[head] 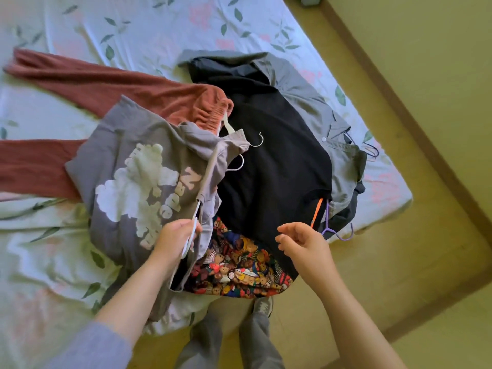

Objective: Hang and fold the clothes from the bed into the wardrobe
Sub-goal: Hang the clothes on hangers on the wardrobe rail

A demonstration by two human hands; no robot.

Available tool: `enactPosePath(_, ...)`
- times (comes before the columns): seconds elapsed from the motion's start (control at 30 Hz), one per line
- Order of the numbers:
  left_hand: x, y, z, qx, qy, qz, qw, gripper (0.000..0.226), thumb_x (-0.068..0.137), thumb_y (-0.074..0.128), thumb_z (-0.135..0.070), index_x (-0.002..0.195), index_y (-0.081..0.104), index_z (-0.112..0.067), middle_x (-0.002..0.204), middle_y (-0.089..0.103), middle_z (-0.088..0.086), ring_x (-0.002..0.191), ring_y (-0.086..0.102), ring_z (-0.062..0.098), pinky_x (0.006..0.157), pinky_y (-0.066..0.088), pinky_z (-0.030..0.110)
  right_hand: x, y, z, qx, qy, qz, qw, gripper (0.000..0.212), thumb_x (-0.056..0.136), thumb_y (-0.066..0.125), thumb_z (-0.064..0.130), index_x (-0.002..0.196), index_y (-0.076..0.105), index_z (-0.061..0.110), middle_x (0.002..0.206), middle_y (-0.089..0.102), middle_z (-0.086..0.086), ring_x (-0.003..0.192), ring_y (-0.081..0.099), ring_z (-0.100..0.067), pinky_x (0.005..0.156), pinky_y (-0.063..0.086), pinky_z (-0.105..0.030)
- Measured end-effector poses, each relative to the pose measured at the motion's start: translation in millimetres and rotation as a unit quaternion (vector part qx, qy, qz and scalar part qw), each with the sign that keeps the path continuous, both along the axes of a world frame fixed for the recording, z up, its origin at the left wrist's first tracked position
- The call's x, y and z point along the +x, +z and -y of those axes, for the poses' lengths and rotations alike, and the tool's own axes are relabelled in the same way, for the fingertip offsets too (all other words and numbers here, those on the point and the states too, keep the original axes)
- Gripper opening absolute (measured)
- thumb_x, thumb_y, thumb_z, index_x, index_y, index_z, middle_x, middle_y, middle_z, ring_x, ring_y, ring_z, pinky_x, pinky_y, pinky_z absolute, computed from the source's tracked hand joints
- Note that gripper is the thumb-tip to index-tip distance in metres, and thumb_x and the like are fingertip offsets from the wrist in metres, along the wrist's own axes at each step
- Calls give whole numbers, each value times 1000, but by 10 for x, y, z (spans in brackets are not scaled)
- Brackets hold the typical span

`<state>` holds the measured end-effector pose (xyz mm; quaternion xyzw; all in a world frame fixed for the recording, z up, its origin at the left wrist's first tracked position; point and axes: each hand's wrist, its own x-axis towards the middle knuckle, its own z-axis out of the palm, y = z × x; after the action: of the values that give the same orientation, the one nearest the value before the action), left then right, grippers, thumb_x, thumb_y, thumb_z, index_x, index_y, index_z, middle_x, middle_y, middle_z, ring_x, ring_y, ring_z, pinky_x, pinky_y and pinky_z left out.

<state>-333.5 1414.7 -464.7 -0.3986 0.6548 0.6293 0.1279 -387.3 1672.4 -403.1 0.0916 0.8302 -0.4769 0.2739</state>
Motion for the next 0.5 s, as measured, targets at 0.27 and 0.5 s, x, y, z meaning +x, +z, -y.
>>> enactPosePath(0.27, -48, 258, 721, -32, 124, -34, 991, 33, 93, 55, -12, 62, 64, -15, 52, 42, 1, 46, 35, 19, 53, 31, 27, 2, 218, 505, 19, 29, -11, 999, 15, 92, 60, 14, 103, 66, 23, 92, 71, 5, 85, 68, -11, 78, 56, -30)
enactPosePath(0.5, 36, 318, 1098, -27, 139, -36, 989, 32, 96, 52, -12, 66, 64, -10, 45, 45, -3, 46, 37, 17, 54, 31, 28, -23, 189, 914, 21, 28, -2, 999, 15, 93, 58, 14, 102, 65, 22, 92, 72, 5, 80, 69, -14, 71, 57, -27)
